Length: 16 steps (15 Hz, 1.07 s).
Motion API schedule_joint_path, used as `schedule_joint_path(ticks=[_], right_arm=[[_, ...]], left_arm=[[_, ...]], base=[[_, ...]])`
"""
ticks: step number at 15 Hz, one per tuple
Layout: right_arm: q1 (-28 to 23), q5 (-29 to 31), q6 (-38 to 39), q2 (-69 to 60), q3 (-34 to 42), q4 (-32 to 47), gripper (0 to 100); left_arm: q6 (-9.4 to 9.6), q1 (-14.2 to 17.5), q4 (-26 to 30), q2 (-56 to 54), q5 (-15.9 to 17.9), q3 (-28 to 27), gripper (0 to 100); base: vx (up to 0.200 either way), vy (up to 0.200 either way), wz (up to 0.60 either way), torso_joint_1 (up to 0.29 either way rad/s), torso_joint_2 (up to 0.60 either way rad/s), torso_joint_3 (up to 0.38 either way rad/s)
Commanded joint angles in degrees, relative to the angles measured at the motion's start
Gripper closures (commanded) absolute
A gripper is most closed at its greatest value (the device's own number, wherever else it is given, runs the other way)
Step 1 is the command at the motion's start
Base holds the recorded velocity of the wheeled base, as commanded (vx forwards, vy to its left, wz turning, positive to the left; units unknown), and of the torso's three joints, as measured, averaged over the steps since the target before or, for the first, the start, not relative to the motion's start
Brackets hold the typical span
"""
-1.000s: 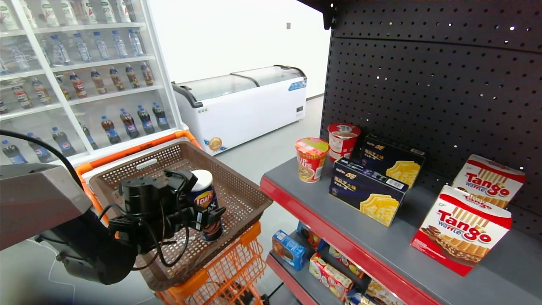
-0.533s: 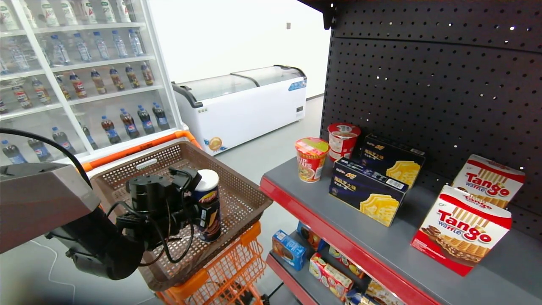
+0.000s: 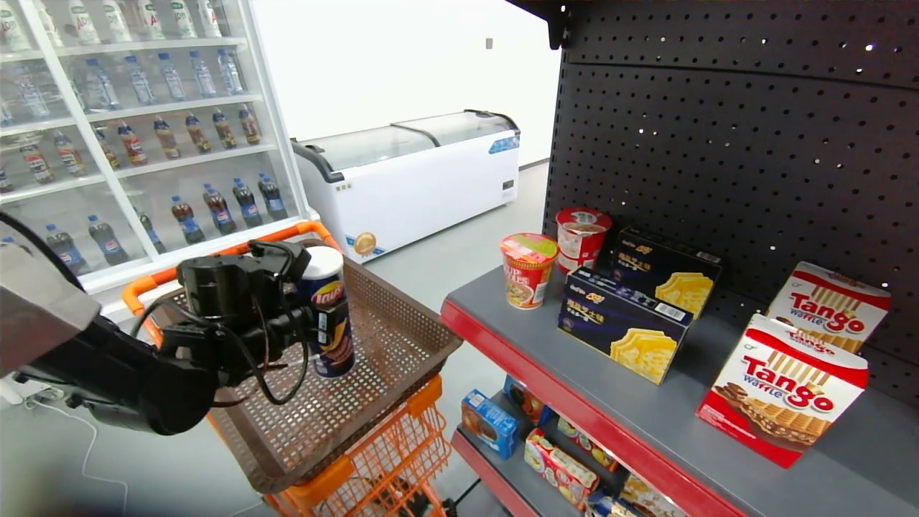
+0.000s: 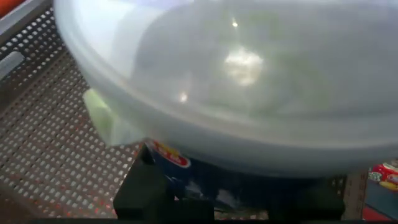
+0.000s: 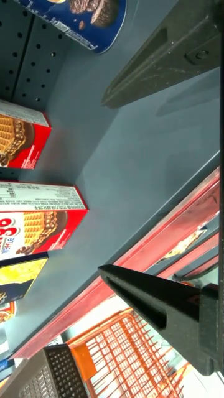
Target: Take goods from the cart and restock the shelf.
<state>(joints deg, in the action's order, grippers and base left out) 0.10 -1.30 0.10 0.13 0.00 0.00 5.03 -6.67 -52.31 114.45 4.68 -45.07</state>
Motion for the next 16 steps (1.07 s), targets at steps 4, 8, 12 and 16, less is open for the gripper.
schedule_joint_path(ticks=[4,8,12,16], right_arm=[[0.0,0.0,0.0,0.0,0.0,0.0,0],[0.0,0.0,0.0,0.0,0.0,0.0,0],[0.0,0.0,0.0,0.0,0.0,0.0,0],[0.0,0.0,0.0,0.0,0.0,0.0,0]], left_arm=[[-1.69,3.6,25.9,-20.8,3.4,-5.5,100],[-3.36,3.9,33.5,-31.2,6.6,-4.0,100],[-3.01,6.6,45.5,-44.7,17.6,-0.6,100],[-2.66,6.1,50.0,-58.0,23.6,5.7,100]], base=[[0.0,0.0,0.0,0.0,0.0,0.0],[0.0,0.0,0.0,0.0,0.0,0.0],[0.0,0.0,0.0,0.0,0.0,0.0],[0.0,0.0,0.0,0.0,0.0,0.0]])
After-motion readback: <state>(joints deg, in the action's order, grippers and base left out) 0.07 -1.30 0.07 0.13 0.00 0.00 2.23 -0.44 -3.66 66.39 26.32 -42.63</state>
